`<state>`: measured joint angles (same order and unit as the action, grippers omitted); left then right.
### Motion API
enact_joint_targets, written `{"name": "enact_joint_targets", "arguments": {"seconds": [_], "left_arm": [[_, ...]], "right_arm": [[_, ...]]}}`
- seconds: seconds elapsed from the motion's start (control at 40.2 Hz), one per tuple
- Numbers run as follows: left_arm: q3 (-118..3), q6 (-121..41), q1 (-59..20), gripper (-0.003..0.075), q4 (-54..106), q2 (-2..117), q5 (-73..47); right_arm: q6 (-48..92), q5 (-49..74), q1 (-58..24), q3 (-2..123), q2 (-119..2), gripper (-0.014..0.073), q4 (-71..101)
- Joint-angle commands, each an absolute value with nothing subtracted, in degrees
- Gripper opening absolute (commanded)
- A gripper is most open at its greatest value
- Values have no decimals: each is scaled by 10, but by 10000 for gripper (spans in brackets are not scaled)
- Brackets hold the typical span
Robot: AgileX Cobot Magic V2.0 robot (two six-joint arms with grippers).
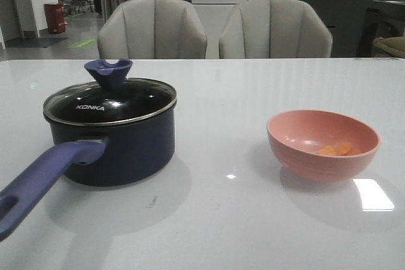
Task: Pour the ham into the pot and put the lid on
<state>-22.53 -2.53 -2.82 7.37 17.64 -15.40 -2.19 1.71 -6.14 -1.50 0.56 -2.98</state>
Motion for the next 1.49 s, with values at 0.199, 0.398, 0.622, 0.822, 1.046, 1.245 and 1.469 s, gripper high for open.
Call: {"name": "enact_joint_targets", "arguments": {"seconds": [0.199, 0.398, 0.622, 0.822, 1.046, 1.245, 1.469], "left_arm": [[-248, -22, -36, 126, 83, 205, -141], [-249, -22, -60, 305, 81, 218, -145], [-250, -22, -62, 615, 79, 242, -151], [-311, -22, -62, 622, 79, 300, -210], [-458, -22, -62, 620, 88, 448, -304], [-593, -22, -66, 617, 114, 610, -407], [-717, 0, -127, 617, 107, 762, -473]], "right_arm": [[-19, -31, -57, -13, 17, 160, -29], [-19, -31, -57, -13, 17, 160, -29], [-19, -31, -57, -13, 17, 160, -29], [-19, -31, -57, -13, 17, 160, -29], [-19, -31, -57, -13, 17, 160, -29], [-19, -31, -57, -13, 17, 160, -29], [-19, -31, -57, -13, 17, 160, -29]]}}
